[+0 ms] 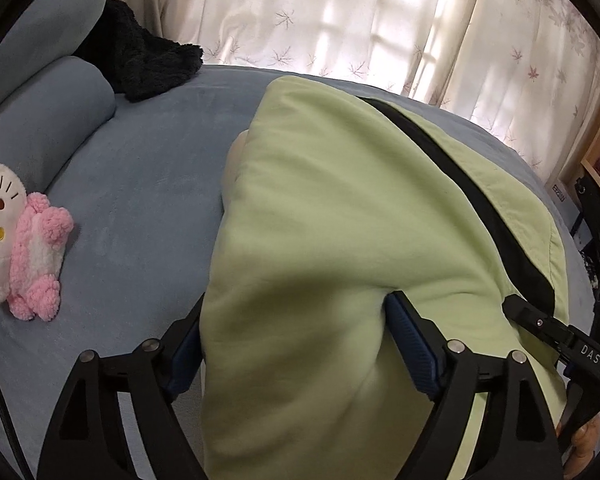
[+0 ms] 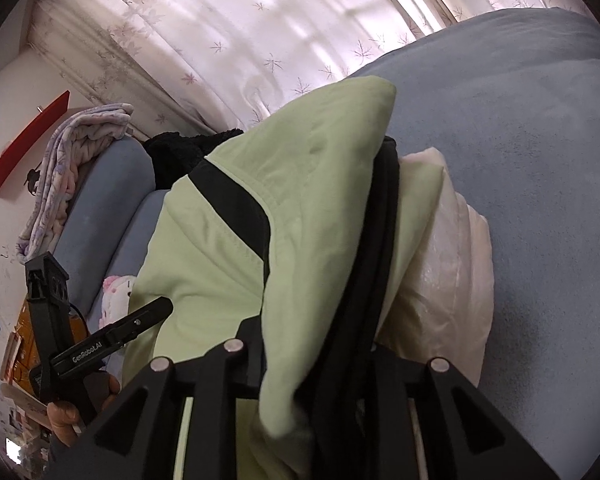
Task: Fold large clothes
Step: 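Carry the folded jacket with both grippers and place it on the cream puffer jacket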
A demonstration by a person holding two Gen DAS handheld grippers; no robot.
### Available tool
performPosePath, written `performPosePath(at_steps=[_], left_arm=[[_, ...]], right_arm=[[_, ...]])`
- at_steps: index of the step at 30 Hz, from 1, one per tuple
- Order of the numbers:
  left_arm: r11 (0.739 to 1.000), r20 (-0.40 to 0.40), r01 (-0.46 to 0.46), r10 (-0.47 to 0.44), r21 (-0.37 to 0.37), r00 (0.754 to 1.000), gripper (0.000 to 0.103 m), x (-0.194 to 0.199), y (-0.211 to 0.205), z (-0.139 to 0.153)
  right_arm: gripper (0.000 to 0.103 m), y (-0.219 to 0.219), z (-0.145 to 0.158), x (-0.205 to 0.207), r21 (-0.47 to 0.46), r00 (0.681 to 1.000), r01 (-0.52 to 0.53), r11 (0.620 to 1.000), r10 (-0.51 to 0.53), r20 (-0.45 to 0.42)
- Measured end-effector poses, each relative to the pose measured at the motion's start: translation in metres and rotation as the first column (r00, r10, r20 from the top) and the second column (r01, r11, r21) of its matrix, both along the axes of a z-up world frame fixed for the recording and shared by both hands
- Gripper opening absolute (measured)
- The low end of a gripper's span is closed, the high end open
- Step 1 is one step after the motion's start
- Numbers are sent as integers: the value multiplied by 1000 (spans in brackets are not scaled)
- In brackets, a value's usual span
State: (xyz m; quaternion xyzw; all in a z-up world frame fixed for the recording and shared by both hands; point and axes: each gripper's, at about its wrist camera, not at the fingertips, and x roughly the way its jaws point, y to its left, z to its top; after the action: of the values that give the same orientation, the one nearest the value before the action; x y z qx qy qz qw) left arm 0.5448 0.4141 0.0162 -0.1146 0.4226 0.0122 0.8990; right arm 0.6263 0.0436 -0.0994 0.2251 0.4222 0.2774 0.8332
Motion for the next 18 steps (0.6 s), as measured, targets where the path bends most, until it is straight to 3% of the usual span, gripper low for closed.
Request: performPosePath(at_steps=[2,4,5,6,13,18], left_arm=[[1000,4,-10,10,20,1000,87,-2,-4,0],[999,16,-23,22,50,1000,89,-7,-10,5],[997,30,-34,31,75,999,89,-11,-13,8],[994,36,-42,39,96,999,89,-15,-17,10],[984,55,-100,93,146,994,89,-61,-43,48],[984,52,-120,114,133,992,89,-112,-70,84]], right_arm=[[23,1,0,0,-30,1000,4,1000,-4,5],[41,7,5,-4,-159,999,37,987,-32,32],[56,10,9,-6,-206,998,43,977,-34,49],[61,10,13,-9,-241,998,40,970,-27,57],[64,-5,61,-63,-378,998,5,926,19,60],[70,-25,93,-113,-392,999,-25,920,40,28]])
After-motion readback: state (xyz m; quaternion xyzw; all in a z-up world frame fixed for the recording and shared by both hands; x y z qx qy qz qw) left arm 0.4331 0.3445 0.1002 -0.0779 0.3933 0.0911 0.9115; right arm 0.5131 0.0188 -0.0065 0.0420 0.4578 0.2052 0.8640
